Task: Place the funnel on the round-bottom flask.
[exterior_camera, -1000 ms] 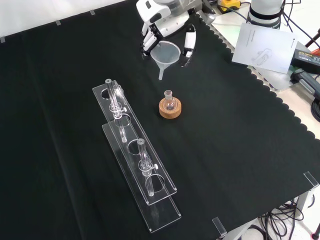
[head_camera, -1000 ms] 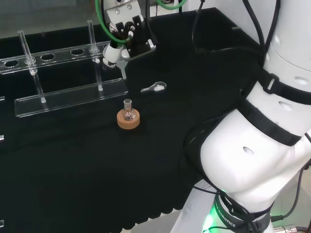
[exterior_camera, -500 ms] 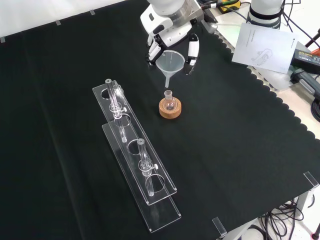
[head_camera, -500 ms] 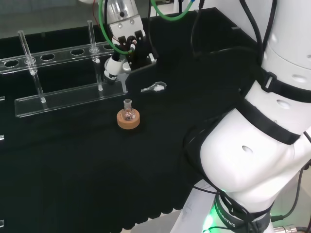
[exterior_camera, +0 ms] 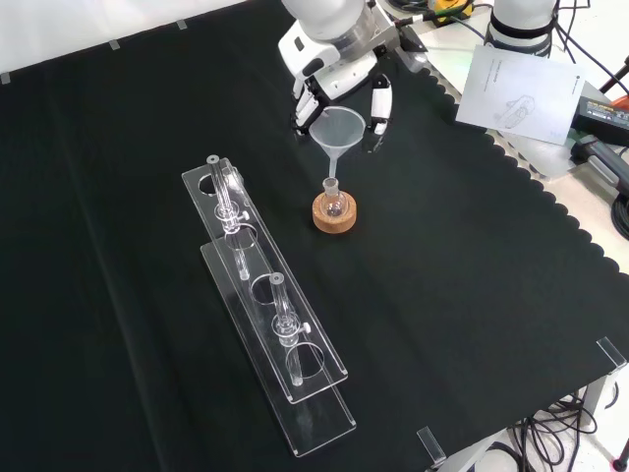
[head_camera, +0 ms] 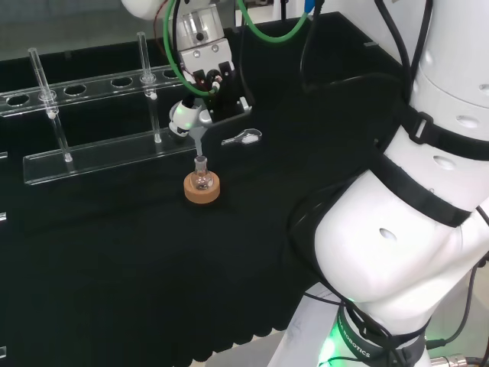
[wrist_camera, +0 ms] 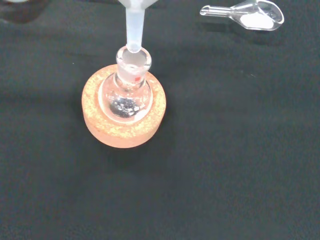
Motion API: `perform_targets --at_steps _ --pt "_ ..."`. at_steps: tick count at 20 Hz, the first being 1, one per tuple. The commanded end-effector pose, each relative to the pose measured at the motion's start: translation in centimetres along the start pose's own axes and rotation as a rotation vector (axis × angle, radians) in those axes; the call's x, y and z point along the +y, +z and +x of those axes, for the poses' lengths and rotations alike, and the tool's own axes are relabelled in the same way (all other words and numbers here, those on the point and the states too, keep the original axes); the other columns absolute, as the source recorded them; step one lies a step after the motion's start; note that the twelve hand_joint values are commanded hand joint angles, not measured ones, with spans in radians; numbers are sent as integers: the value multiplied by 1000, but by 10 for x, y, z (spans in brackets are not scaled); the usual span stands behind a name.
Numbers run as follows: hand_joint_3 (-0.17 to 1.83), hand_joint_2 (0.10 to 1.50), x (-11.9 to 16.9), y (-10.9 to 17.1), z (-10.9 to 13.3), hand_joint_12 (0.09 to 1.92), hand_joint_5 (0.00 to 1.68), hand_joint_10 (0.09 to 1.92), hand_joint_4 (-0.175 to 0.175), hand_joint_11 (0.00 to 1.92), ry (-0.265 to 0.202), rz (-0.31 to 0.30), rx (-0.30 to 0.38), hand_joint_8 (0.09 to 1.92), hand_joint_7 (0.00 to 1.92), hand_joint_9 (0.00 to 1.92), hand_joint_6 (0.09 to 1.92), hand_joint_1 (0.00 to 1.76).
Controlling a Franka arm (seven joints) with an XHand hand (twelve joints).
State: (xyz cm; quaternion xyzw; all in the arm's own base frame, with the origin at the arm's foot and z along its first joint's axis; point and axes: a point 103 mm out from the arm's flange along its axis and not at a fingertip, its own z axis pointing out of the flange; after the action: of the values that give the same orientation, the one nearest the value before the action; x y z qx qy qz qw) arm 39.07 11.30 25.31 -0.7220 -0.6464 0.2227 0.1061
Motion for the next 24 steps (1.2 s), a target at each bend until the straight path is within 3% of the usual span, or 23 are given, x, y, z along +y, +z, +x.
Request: perform_targets --at_steps 1,7,12,16,24 --pt "497 756 2 4 -11 1137 694 458 -76 779 -3 9 12 772 818 1167 847 778" --pt "500 755 6 8 -10 1138 696 461 -77 779 7 9 29 773 818 1165 845 778" --pt "501 754 8 8 -11 1138 698 463 -77 779 -12 7 35 773 818 1164 844 778" --pt "502 754 10 8 -9 1138 699 464 -77 780 -5 9 1 773 818 1163 844 779" --pt "504 754 15 10 -7 1137 704 467 -78 781 -3 7 0 774 819 1161 844 780"
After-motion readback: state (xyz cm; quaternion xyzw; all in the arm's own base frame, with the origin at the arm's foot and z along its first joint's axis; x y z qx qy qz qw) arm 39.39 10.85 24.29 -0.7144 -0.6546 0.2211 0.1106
